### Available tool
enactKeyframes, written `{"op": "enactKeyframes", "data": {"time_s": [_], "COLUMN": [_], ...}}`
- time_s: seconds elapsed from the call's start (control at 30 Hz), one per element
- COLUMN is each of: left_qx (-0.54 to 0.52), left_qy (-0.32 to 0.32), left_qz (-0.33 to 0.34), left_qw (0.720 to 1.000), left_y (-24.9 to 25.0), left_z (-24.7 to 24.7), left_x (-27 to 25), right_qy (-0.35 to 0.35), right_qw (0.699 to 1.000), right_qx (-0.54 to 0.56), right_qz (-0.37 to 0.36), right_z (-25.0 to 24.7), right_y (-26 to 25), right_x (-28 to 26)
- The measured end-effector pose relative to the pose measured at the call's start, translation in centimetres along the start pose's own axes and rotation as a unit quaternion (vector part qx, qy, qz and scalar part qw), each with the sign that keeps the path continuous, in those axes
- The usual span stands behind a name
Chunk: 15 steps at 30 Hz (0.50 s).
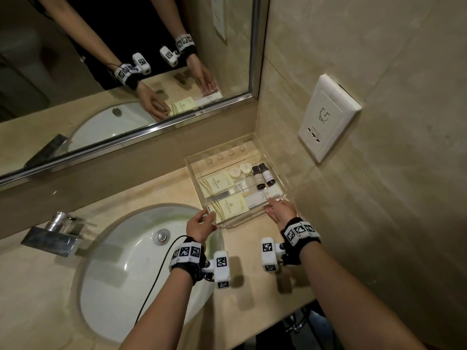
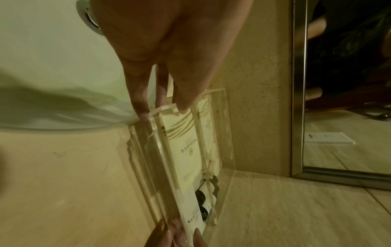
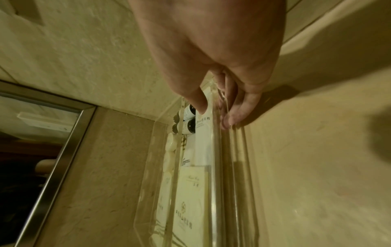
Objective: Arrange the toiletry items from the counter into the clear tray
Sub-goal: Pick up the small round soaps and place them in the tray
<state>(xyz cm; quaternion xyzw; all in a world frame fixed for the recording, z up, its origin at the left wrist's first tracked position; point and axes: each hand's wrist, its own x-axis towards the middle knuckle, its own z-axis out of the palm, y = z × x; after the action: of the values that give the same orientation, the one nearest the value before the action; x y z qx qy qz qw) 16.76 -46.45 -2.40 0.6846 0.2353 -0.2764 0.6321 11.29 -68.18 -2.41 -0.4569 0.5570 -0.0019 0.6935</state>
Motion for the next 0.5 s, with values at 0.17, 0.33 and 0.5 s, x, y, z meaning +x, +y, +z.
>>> {"op": "enactKeyframes", "data": {"time_s": [0.17, 0.33, 0.5], "left_qx": [0.014, 0.028, 0.052], "left_qy": [0.051, 0.073, 0.085], "left_qz": [-0.047, -0.053, -0.065], "left_qw": [0.998, 0.996, 0.993], "left_y": [-0.3, -4.0, 0.8], "left_z": [1.1, 1.6, 2.5], "left_x": [1.0, 5.7, 1.0], "right_qy": [0.001, -0.002, -0.027], "right_qw": [1.0, 1.0, 0.999], "right_qx": [0.0, 0.022, 0.026], "right_qz": [0.0, 0.006, -0.002], "right_z": [0.7, 0.7, 0.9], "right_y": [-0.2, -1.1, -1.5], "right_x": [0.7, 0.2, 0.2]}}
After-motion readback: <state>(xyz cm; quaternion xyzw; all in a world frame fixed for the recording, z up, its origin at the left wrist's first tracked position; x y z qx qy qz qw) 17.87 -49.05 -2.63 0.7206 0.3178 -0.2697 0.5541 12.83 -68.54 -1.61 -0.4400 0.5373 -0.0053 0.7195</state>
